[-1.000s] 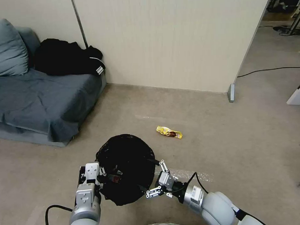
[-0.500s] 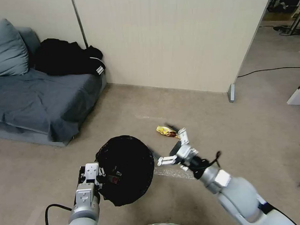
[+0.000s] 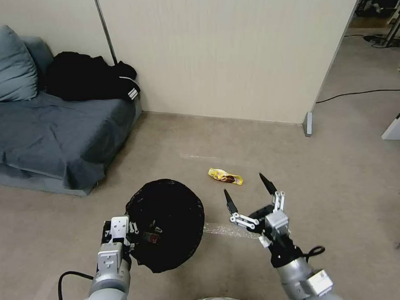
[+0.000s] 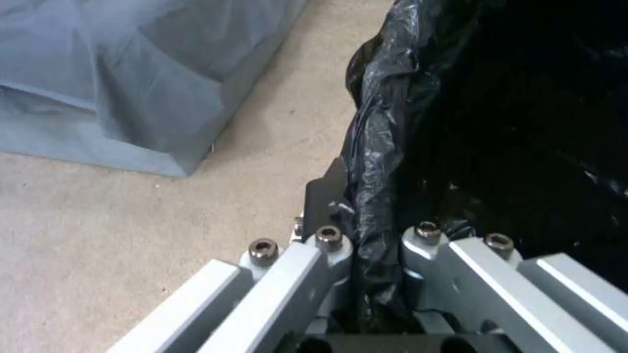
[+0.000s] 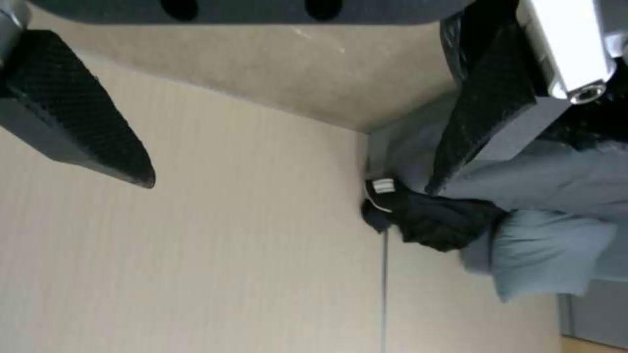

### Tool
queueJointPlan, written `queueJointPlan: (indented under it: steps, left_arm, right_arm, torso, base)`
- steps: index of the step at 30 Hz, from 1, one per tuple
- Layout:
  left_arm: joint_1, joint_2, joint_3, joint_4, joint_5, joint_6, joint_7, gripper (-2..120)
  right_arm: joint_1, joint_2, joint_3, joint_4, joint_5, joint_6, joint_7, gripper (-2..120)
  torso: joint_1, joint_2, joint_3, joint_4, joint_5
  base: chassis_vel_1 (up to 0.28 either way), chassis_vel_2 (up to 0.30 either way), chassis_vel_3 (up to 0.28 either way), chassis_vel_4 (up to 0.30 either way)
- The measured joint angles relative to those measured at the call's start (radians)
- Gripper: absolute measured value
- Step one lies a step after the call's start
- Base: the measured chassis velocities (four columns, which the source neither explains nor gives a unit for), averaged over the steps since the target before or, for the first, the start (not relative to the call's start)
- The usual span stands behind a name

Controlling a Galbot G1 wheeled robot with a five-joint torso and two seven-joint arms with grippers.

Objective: Pick up the trash bin, then pick up the garbage from the floor and place it into the trash bin.

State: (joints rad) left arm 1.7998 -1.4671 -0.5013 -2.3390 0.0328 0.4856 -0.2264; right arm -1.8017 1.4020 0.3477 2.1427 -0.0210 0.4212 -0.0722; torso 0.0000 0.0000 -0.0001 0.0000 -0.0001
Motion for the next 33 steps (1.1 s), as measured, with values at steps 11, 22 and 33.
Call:
queueJointPlan:
  steps: [11,22,33]
  left_arm:
    - [0.001,0.007,-0.003,-0.007,-0.008,0.000,-0.001,1]
    - [-0.001,-0.004,0.002,-0.013,-0.004,0.000,-0.004,1]
    - [0.001,-0.009,0.001,-0.019,-0.001,0.000,-0.004,1]
  right_arm:
    - [0.013,0.006,0.020,-0.028,0.000,-0.005,-0.010,100]
    - [0.024,0.002,0.030,-0.026,0.009,-0.009,-0.025,100]
    - [0.028,0.001,0.031,-0.020,0.010,-0.011,-0.027,100]
  torso:
    - [0.000,0.000,0.000,0.0001,0.0000]
    - [0.000,0.000,0.000,0.0000,0.0002]
    - [0.000,0.000,0.000,0.0000,0.0001]
  base:
    - [0.000,0.000,0.000,0.000]
    - [-0.053,0.044,0.039,-0.035]
    - [-0.163,0.166,0.176,-0.167]
